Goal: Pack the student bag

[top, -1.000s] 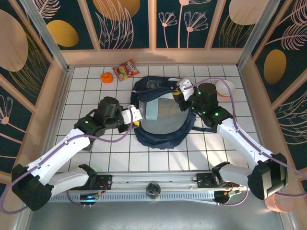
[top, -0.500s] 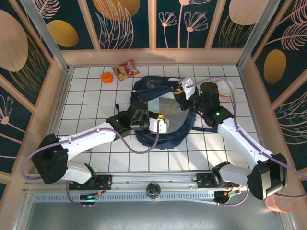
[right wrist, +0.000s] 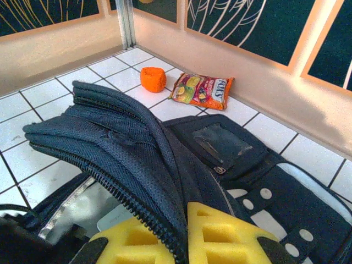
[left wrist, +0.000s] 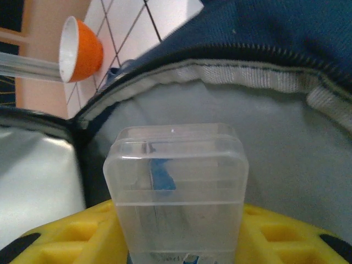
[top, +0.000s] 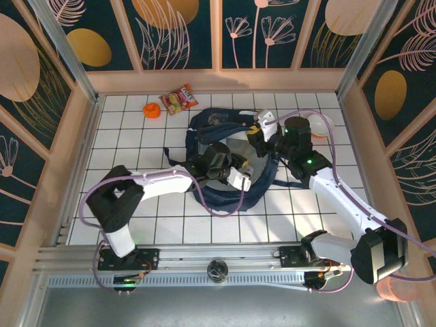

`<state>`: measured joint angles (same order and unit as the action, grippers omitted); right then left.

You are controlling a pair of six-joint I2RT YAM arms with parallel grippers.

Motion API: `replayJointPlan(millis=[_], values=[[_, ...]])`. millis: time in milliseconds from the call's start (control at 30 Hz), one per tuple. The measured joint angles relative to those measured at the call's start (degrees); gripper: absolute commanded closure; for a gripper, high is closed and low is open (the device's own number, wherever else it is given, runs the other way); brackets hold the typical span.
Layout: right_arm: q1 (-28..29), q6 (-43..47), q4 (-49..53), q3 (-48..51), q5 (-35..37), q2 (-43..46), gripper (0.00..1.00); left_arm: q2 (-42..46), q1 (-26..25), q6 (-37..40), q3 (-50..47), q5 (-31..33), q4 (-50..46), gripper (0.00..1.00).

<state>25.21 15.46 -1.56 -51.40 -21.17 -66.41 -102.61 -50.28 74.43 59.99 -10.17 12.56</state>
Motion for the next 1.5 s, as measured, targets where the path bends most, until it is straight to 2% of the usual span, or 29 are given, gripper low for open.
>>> replayJointPlan(millis=[33, 200, 367, 567, 667, 800, 933, 1000, 1133, 1333, 1433, 1500], values=[[0.0, 0.0, 0.0, 0.0, 0.0, 0.0, 1.0, -1.1, 0.0, 0.3, 0.3, 0.1, 0.9, 0.48], [-0.1, 0.0, 0.0, 0.0, 0.0, 0.0, 1.0, -2.8, 0.2, -0.7, 1.5, 0.2, 4.3, 0.18], [-1.4, 0.0, -0.2, 0.7, -0.9, 0.4, 1.0, 0.7, 2.1, -6.5, 1.7, -3.7, 2.7, 0.1], [-4.1, 0.0, -0.9, 1.9, -3.4, 1.0, 1.0, 13.1, 7.1, -16.5, -2.8, -11.5, -1.6, 0.1], [-5.1, 0.5, -0.9, 2.0, -4.7, 1.3, 1.0, 18.4, 11.5, -22.5, -6.4, -16.2, -3.5, 0.1], [-5.9, 4.9, 1.8, 2.0, -7.1, 1.7, 1.0, 20.9, 21.5, -29.6, -9.9, -22.9, -5.9, 0.11], [-6.1, 12.4, 6.1, 2.2, -9.9, 1.8, 1.0, 20.0, 31.6, -33.5, -10.3, -27.7, -7.5, 0.12], [-6.2, 16.0, 7.0, 3.1, -11.1, 2.2, 1.0, 18.5, 34.6, -33.8, -9.6, -29.4, -8.3, 0.12], [-6.8, 23.2, 9.4, 4.9, -14.1, 2.6, 1.0, 13.6, 36.1, -32.2, -6.8, -32.0, -11.3, 0.13], [-6.9, 32.8, 18.0, 5.3, -15.3, 2.4, 0.79, 4.7, 36.1, -24.9, 1.4, -33.2, -20.7, 0.18], [-6.9, 34.8, 22.7, 5.4, -14.6, 2.3, 0.78, 1.5, 36.1, -20.5, 4.3, -33.4, -24.8, 0.23], [-6.9, 35.3, 23.9, 5.8, -14.1, 2.3, 0.81, -0.9, 36.1, -17.3, 6.9, -33.6, -28.4, 0.26]])
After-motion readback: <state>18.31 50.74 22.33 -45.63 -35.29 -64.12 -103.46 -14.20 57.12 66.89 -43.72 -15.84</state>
